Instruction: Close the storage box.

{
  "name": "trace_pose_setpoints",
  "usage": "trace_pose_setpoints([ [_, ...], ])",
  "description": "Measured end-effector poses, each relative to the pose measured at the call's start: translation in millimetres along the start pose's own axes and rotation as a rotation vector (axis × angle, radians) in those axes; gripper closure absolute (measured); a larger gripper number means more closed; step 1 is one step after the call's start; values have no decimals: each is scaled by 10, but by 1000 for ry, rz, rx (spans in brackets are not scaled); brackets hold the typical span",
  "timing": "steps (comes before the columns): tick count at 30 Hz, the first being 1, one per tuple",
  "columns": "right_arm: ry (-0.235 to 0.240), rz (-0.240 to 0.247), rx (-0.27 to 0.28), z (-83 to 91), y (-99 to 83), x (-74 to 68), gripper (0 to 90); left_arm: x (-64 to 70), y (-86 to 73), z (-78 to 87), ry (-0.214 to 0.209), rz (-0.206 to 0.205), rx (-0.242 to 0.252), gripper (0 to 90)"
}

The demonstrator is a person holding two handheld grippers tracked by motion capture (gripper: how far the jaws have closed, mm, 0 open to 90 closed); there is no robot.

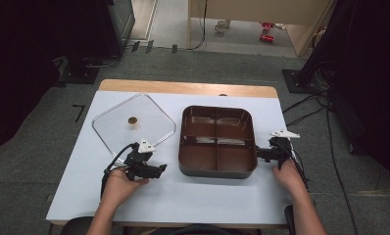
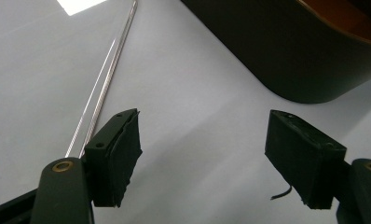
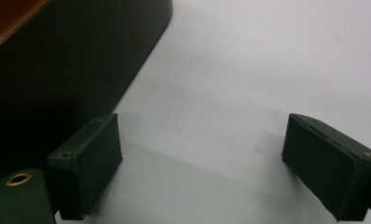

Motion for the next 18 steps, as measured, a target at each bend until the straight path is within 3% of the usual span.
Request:
trace_pose_setpoints([
  [18,0,0,0,0,0,0,111,-34,201,-102,-13,-30,-19,264],
])
Point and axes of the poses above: each handheld gripper's, and its own axes: z roughly backward along the jaws, y roughly out of its top, x roughly to its right, the point moved 7 cm from there along -z, roughly forward along the jaws, and after that the axes turned 12 degrees about z, right-handed, at the moved point
